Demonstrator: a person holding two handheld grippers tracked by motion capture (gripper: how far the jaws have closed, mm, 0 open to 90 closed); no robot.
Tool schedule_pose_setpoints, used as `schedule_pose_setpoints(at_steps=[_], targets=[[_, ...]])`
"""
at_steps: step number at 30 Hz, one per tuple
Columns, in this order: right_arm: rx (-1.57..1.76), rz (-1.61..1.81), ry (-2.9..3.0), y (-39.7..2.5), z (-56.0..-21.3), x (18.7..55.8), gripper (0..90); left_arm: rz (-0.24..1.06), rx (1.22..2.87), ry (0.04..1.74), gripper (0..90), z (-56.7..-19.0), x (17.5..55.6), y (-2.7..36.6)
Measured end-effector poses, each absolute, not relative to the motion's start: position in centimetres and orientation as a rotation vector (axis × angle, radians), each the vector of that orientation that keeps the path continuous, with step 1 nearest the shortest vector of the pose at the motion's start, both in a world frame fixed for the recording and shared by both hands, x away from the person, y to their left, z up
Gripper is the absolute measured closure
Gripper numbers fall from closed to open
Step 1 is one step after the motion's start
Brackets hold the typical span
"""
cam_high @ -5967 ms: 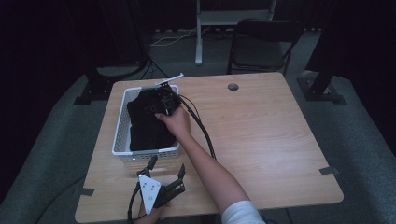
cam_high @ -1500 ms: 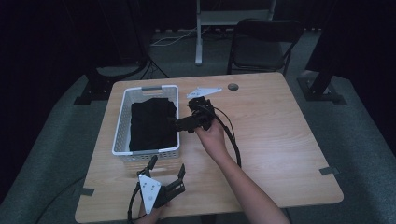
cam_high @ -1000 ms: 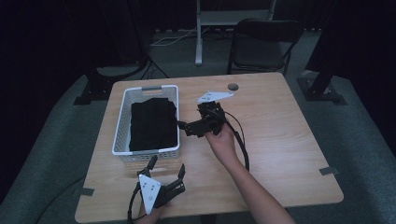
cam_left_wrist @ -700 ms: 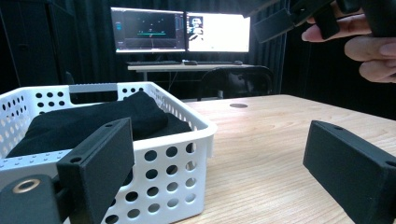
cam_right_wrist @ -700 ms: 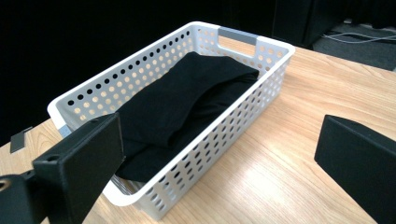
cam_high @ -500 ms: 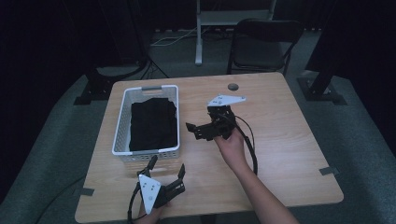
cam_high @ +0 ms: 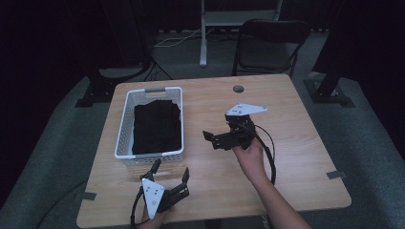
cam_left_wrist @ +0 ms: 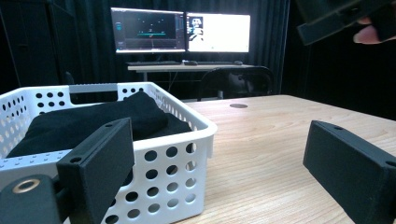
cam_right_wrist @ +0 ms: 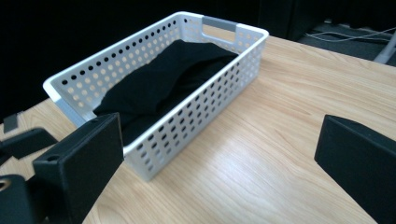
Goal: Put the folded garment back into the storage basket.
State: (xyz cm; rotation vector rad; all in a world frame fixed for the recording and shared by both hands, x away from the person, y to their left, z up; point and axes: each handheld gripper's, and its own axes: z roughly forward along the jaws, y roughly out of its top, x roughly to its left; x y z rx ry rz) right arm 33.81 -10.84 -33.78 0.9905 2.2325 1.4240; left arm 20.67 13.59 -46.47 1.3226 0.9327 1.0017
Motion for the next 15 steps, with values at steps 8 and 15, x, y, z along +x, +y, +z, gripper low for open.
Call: schedule_pose_setpoints(at_steps=[8, 15], targets=[[1.028, 1.395, 2.206, -13.1, -34.2, 32.9, 1.3, 1.004, 1.326, 0.932, 10.2, -46.5, 20.7, 13.6], [1.057, 1.383, 2.191, -14.7, -34.5, 32.2, 1.3, 1.004, 1.325, 0.932, 10.2, -46.5, 20.7, 13.6]])
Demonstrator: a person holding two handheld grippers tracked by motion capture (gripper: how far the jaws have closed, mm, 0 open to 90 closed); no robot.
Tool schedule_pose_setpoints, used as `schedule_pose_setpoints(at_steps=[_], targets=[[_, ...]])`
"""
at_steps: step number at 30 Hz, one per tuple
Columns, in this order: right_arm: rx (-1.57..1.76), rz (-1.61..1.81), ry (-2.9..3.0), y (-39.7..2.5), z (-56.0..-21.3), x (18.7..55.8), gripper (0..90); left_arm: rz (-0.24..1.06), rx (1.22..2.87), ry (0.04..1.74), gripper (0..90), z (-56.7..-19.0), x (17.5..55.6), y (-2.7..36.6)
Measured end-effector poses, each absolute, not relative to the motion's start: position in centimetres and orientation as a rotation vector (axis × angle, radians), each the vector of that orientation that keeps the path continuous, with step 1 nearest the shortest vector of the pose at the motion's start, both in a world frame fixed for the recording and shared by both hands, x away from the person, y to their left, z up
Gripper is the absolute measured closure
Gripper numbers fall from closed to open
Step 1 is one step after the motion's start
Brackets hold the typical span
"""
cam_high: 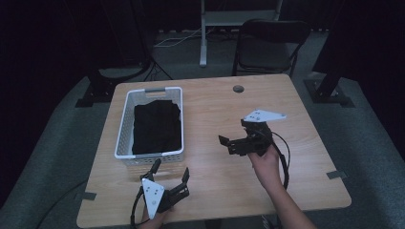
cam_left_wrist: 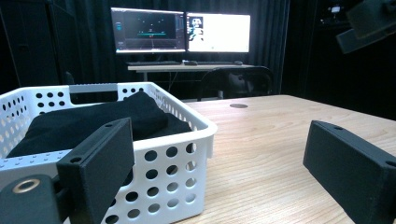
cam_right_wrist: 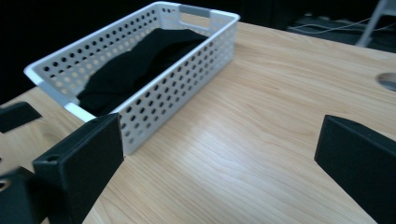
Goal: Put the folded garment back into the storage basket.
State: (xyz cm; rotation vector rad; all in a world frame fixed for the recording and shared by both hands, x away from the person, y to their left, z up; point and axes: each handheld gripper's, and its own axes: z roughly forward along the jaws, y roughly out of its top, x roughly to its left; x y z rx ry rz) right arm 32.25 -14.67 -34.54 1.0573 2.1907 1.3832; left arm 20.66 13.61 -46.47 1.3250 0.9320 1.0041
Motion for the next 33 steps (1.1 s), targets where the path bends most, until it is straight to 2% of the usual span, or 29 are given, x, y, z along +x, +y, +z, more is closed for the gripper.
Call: schedule_pose_setpoints(at_steps=[9, 33], targets=[[1.128, 1.389, 2.155, -17.6, -35.5, 31.3, 1.3, 1.004, 1.324, 0.933, 10.2, -46.5, 20.7, 13.6], [1.225, 1.388, 2.131, -22.1, -39.4, 28.6, 1.3, 1.007, 1.321, 0.936, 10.2, -46.5, 20.6, 13.6]])
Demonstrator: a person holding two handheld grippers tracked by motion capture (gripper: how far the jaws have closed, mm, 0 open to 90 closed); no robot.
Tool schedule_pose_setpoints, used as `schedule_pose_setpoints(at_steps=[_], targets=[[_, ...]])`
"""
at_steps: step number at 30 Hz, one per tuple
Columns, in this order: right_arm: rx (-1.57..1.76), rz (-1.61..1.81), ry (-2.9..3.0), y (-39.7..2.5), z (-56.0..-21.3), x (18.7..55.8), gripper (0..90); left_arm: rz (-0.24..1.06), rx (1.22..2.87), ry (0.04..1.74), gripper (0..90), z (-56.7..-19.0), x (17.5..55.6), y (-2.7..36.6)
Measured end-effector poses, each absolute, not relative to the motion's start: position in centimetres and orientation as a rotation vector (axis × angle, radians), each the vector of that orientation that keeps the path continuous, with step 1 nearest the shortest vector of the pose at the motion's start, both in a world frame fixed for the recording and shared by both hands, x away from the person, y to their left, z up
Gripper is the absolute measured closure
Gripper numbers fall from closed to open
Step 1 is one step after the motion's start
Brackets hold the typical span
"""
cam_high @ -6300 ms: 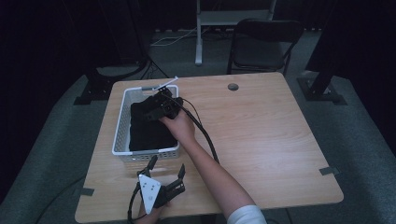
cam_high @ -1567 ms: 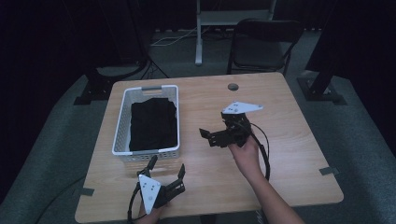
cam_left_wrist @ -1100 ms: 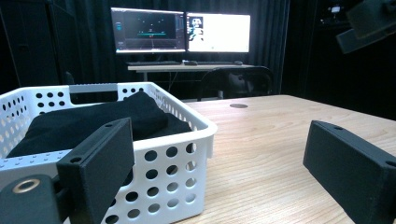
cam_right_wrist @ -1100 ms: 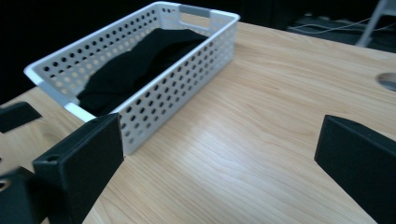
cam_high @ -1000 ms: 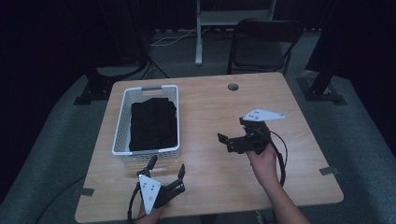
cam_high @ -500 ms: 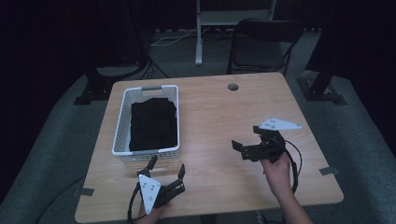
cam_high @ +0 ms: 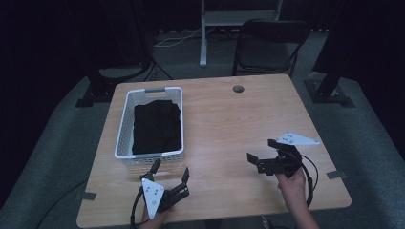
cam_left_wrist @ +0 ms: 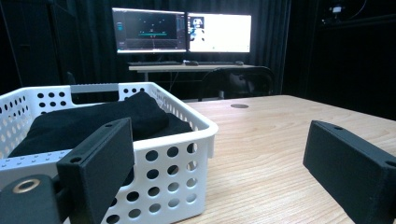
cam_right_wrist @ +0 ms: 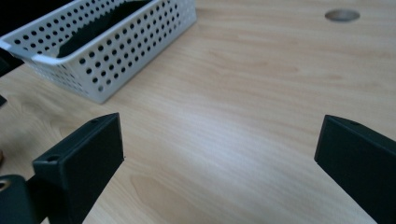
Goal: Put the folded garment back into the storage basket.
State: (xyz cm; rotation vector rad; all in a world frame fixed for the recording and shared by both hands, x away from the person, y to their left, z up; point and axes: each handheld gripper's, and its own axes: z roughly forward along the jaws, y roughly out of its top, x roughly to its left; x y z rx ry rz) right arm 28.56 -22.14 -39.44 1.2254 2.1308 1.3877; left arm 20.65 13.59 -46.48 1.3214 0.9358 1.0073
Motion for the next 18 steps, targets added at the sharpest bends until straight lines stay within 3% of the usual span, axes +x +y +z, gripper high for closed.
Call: schedule_pose_setpoints(at_steps=[18], targets=[[1.317, 1.405, 2.075, -25.2, -42.7, 26.6, 1.3, 1.007, 1.32, 0.935, 10.2, -46.5, 20.7, 13.6]])
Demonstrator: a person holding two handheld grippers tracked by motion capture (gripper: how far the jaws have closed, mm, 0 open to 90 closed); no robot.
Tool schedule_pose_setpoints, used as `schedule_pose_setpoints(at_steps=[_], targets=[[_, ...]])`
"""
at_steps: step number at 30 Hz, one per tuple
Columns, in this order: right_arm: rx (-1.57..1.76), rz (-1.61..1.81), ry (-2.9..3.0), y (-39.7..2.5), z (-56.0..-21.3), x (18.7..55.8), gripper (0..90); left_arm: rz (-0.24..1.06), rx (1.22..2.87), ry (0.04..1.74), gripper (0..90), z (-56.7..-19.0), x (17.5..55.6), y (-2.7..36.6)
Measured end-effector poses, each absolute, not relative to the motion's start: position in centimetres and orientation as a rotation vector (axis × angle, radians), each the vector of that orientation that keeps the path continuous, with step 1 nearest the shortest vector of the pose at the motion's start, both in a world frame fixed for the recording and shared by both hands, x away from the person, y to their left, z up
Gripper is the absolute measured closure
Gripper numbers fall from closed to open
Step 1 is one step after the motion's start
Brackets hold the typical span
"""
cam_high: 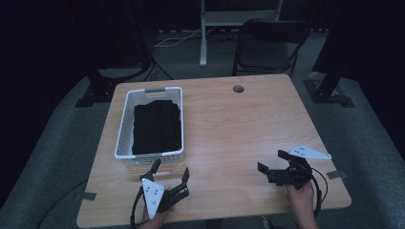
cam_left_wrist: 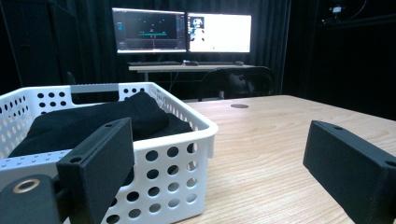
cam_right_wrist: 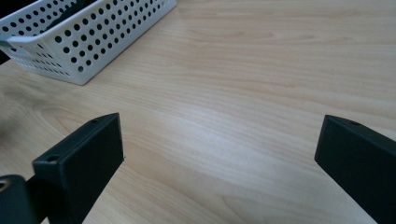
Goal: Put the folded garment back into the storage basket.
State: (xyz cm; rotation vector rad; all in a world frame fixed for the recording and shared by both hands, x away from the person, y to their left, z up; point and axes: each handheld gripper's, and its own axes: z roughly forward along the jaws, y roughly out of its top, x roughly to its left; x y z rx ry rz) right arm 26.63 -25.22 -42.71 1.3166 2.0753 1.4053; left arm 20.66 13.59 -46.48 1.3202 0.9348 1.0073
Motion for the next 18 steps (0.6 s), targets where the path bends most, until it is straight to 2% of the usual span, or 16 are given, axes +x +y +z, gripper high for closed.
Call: schedule_pose_setpoints(at_steps=[18], targets=[[1.412, 1.354, 2.003, -27.5, -45.2, 25.3, 1.3, 1.007, 1.322, 0.936, 10.2, -46.5, 20.7, 13.6]])
